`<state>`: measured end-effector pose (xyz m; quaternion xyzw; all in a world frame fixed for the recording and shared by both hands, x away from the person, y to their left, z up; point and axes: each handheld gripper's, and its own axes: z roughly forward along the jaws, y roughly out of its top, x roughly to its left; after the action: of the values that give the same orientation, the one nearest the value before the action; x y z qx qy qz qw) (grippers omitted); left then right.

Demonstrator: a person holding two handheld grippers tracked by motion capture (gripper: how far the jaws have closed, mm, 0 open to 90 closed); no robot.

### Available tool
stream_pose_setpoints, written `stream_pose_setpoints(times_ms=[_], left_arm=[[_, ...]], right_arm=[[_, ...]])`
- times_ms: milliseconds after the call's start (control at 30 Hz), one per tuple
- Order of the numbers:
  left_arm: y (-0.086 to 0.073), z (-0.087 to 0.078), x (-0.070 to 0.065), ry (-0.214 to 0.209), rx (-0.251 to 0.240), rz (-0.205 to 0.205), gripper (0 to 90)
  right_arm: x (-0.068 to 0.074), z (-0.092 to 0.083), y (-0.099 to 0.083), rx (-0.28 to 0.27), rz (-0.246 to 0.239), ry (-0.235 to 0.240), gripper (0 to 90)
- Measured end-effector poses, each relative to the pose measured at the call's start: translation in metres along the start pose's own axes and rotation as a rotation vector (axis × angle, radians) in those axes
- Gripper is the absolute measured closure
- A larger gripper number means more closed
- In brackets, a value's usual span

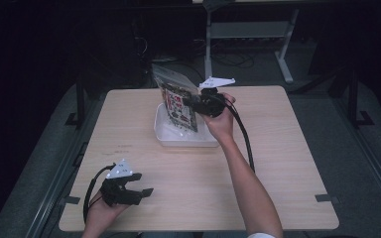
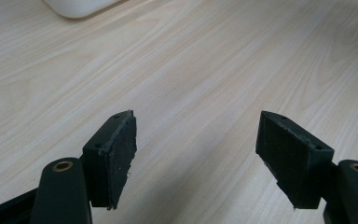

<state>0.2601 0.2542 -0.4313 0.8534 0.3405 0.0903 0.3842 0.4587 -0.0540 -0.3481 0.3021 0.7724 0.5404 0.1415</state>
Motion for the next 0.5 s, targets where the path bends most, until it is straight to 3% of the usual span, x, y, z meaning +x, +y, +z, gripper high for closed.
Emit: stream_pose_setpoints(times_ms=[167, 500], left_arm=[[0.0002, -0.0003, 0.0008, 0.002, 0.000, -0.002, 28.2], [0.0008, 0.0007, -0.0001, 0.000, 0.004, 0.003, 28.2]], right_arm=[[-0.0013, -0.0031, -0.0030, 0.028, -0.004, 0.021, 73.9], [0.0027, -0.0063, -0.0088, 0.061, 0.006, -0.065, 74.4]])
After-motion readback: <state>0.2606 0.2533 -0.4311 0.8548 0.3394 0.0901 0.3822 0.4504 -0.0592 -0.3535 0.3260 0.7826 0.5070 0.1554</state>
